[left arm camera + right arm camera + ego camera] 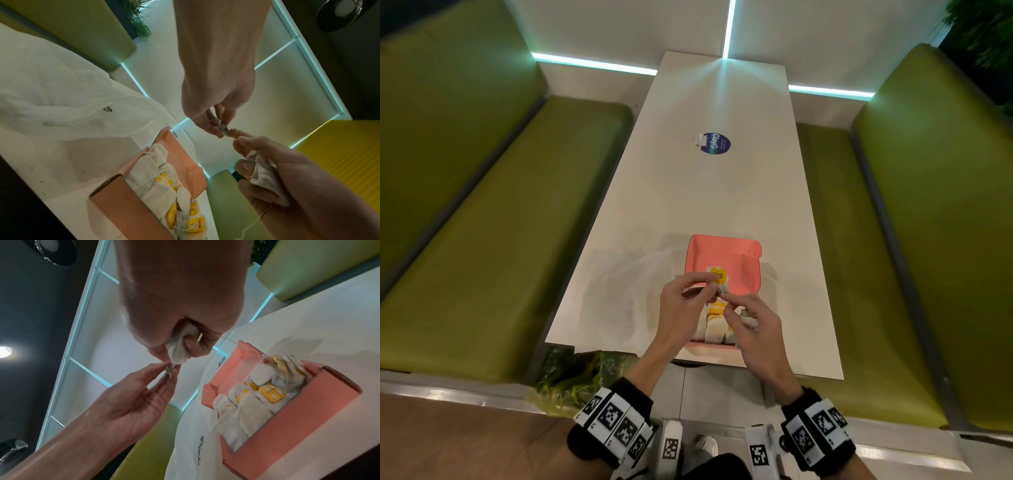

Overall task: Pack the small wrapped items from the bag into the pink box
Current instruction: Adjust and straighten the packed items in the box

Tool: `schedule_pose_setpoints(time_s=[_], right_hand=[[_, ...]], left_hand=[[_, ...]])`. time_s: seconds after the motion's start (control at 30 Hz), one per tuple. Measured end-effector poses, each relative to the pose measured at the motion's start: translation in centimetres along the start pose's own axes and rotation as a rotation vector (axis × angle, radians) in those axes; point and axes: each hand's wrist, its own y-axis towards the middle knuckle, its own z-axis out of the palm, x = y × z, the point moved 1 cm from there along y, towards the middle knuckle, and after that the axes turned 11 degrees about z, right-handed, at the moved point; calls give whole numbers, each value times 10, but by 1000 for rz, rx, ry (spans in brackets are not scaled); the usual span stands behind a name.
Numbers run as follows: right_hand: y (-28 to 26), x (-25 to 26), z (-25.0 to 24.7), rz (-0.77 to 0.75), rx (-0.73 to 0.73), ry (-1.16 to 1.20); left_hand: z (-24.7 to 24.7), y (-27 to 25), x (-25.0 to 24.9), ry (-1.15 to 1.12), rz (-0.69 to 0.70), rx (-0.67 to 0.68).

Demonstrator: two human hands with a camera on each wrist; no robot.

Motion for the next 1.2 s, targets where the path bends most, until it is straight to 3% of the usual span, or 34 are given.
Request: schedule_pose_setpoints(time_s=[0.23,0.43,0.6,0.77,0.83,1.0,1.2], right_hand=[[-3,-9,-1,48,-56,15],[-5,-2,-1,47,43,44],[-13,-8,-7,18,188,-98],[-1,10,-23,1,9,-89],[17,19,-29,-35,-28,-186],[44,27,-32,5,186,-488],[46,38,-34,-31,320,-612]], left_hand=[[7,-2,-7,-31,47,-10],[11,-8,-2,9,70,10],[4,-7,1,63,113,12],[-2,-7,4,90,155,100],[-2,-10,4,64,156,167],[-2,-17,10,79,147,283],[-5,-21,21,245,93,390]])
